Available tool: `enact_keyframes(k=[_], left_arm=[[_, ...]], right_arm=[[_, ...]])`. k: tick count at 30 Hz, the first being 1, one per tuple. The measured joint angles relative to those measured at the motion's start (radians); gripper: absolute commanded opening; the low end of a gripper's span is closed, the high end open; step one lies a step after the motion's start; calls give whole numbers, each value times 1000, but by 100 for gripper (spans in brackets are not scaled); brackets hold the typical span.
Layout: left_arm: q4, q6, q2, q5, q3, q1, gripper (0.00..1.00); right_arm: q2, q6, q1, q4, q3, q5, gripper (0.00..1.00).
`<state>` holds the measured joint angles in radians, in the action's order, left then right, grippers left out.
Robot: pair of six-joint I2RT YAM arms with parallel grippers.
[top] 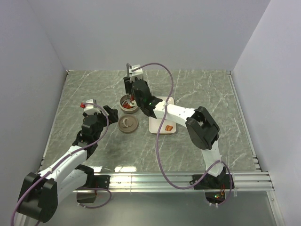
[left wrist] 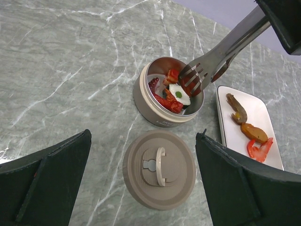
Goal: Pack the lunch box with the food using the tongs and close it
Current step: Place the food into the lunch box, then pick up the food using the clamp
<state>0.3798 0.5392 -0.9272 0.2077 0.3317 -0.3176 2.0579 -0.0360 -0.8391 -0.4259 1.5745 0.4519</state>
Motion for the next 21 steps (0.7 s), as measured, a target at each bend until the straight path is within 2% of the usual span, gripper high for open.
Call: enact_keyframes(k=[6,14,21], left_arm=[[0,0,-3,0,0,0,99],[1,0,-6,0,0,0,100],[1,0,-6,-1,0,0,99]], right_arm=[[-51,3,4,-39,-91,13,55],[-293,10,39,-121,-380,59,55],[-394,13,123,-166,-502,60,56]])
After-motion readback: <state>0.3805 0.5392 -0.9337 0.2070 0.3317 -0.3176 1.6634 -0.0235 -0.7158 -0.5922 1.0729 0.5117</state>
